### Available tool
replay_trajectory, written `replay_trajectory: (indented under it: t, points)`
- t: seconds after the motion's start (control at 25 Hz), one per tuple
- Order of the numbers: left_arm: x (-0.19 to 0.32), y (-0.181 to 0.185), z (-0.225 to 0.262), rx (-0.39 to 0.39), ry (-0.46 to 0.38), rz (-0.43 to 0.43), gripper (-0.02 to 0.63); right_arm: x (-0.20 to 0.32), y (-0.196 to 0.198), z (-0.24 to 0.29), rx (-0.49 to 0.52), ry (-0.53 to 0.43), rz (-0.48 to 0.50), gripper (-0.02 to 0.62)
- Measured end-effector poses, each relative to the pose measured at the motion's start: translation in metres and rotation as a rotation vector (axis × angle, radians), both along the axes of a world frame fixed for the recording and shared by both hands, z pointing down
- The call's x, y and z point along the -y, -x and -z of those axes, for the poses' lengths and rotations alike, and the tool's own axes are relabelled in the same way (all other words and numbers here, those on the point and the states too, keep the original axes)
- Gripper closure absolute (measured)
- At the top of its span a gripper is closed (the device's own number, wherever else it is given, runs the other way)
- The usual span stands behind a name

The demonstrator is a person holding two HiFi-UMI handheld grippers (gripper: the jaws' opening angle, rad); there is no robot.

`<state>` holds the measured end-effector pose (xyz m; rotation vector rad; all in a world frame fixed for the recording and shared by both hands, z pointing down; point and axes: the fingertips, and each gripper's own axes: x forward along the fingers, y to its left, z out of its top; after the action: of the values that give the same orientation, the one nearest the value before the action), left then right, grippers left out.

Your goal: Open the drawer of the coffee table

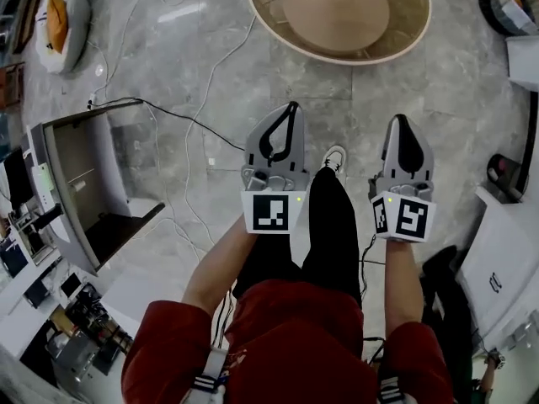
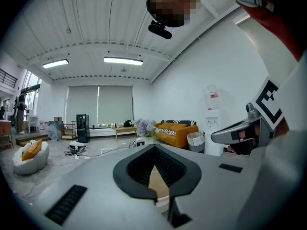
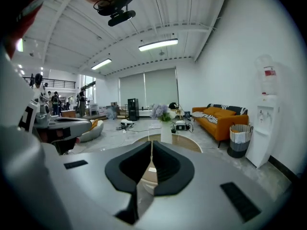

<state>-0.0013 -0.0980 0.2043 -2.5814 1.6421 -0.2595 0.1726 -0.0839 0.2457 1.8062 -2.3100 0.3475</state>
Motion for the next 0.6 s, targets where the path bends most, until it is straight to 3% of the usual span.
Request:
replay_trajectory:
  t: [0.16,0.36,0.48,0.6]
  points:
    - [0.006,0.011,-0.122,-0.015,0.024,-0.017,0.592,0.002,0.018,-0.117,-0.025,0.01,-0.007,0.569]
    - [0.01,0.025,-0.263,-0.024,-0.009,-0.047,0.592,0.004,0.04,-0.264,-0.047,-0.02,-0.005,0.569]
    - [0.015,0.027,-0.344,-0.081,0.031,-0.047,0.592,0.012,0.046,-0.335,-0.047,-0.046,0.001,0.569]
    - [0.019,0.018,-0.413,-0.106,0.036,-0.103,0.592,0.023,0.049,-0.393,-0.019,-0.077,-0.004,0.569]
